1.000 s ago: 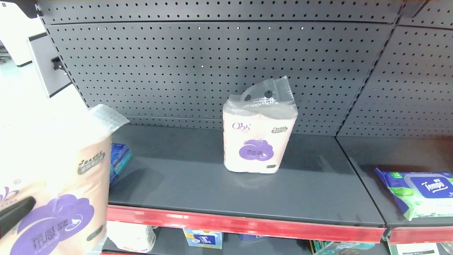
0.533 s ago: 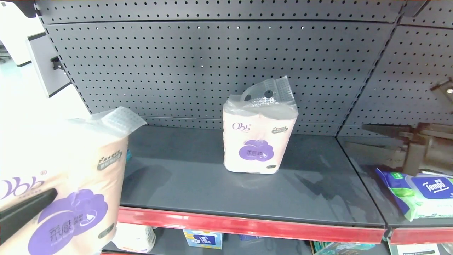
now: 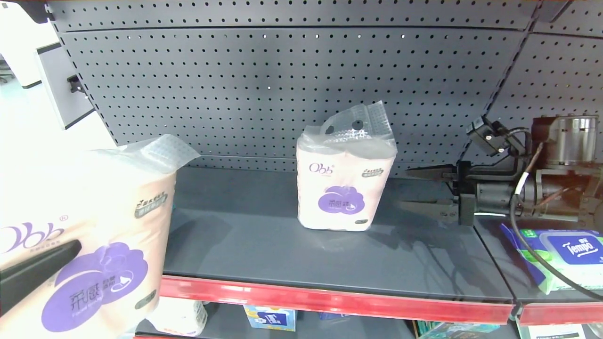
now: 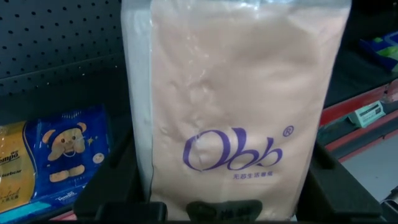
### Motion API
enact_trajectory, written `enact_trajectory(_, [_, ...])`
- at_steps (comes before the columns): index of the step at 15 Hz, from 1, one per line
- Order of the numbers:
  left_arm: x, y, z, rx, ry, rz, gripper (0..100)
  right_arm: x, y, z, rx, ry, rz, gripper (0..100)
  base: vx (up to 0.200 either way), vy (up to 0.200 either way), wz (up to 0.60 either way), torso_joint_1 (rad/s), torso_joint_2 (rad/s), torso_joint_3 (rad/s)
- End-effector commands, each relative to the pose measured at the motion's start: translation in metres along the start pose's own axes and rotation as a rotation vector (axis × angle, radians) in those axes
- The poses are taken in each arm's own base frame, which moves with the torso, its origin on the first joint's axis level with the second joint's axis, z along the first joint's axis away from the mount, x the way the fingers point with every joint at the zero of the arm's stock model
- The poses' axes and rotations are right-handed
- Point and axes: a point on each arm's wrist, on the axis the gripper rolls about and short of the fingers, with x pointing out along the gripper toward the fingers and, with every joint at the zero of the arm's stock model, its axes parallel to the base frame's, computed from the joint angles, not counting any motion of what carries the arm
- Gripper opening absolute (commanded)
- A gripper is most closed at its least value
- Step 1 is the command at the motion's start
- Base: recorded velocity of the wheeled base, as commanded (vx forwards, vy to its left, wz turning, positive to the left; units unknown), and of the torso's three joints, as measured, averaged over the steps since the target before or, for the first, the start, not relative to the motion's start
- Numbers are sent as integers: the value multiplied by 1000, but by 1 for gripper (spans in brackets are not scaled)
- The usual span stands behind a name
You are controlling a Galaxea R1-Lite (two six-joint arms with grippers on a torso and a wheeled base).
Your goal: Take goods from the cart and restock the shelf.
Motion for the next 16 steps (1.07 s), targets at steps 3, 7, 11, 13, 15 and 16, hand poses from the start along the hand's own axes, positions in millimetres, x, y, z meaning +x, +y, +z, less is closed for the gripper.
enact_trajectory(3, [2,1,3,0,-2,1,0,22,-21,-4,-9,10,19,100,0,0,0,0,0,0])
enact_trajectory(7, [3,1,2,-2,4,0,0,45,-45,3,-81,-23,62,100,0,0,0,0,0,0])
enact_trajectory(11, [5,2,2,-4,11,0,0,64,-44,13,-108,-49,123,100,0,0,0,0,0,0])
enact_trajectory(13, [6,2,2,-4,16,0,0,75,-37,14,-115,-49,162,100,0,0,0,0,0,0])
enact_trajectory(15, [7,2,2,-4,17,0,0,79,-33,14,-118,-49,177,100,0,0,0,0,0,0])
enact_trajectory(16, [7,3,2,-5,19,0,0,82,-33,14,-118,-47,180,100,0,0,0,0,0,0])
